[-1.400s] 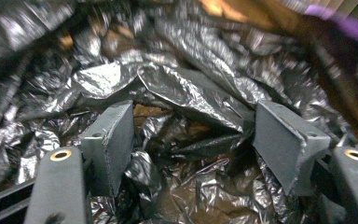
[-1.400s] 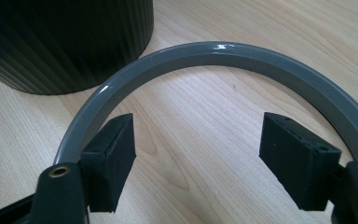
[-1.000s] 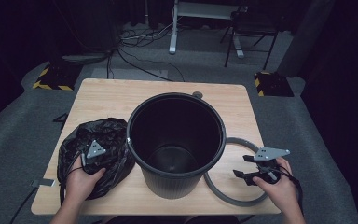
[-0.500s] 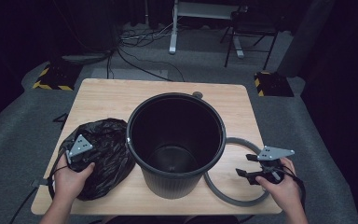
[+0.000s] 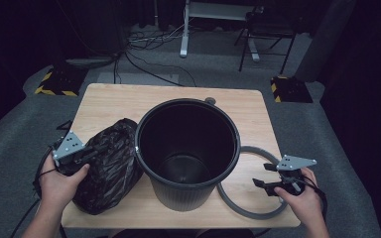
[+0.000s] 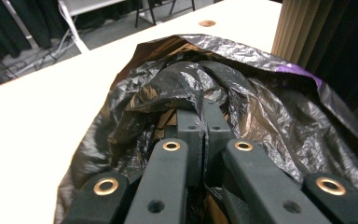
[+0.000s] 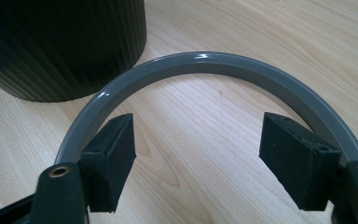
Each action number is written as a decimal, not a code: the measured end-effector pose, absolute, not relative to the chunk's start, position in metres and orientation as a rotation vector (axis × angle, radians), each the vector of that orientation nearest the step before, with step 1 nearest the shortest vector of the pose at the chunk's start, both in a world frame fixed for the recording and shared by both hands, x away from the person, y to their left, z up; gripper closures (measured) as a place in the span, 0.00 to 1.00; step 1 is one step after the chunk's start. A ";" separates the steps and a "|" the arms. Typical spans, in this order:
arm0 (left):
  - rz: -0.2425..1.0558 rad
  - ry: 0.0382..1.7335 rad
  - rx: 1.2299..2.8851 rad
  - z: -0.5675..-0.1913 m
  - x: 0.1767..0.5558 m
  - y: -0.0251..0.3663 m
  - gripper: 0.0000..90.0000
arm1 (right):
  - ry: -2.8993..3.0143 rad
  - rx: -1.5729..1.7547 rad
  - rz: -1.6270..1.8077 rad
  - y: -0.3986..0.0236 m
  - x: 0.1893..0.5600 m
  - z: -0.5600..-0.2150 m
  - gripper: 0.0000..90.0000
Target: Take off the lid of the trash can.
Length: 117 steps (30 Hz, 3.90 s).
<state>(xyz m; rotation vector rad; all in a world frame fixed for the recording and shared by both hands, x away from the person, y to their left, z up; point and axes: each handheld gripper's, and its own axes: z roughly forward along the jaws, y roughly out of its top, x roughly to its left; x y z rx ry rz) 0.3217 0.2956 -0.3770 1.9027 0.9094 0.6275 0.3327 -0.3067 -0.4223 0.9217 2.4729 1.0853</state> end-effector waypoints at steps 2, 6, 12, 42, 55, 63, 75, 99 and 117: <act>0.642 0.899 1.902 -0.368 0.320 0.298 0.99 | 2.471 0.923 1.083 -0.307 0.333 -0.422 0.30; 0.670 0.884 1.886 -0.350 0.317 0.303 0.99 | 2.470 0.925 1.086 -0.308 0.333 -0.423 0.30; 0.726 0.859 1.878 -0.319 0.314 0.310 0.99 | 2.475 0.926 1.088 -0.307 0.333 -0.423 0.30; 0.619 0.774 1.709 -0.262 0.313 0.335 0.99 | 2.498 0.918 1.088 -0.303 0.334 -0.426 0.30; 0.572 0.702 1.692 -0.241 0.305 0.313 0.99 | 2.489 0.917 1.085 -0.305 0.333 -0.424 0.30; 0.546 0.633 1.716 -0.230 0.305 0.283 0.99 | 2.462 0.926 1.093 -0.312 0.331 -0.419 0.30; 0.479 0.522 1.740 -0.217 0.305 0.239 0.99 | 2.444 0.926 1.102 -0.317 0.329 -0.415 0.30; 0.373 0.305 1.784 -0.200 0.312 0.141 0.99 | 2.428 0.935 1.119 -0.324 0.326 -0.411 0.30; 0.424 0.314 1.727 -0.213 0.316 0.123 0.36 | 2.443 0.910 1.110 -0.319 0.325 -0.408 0.30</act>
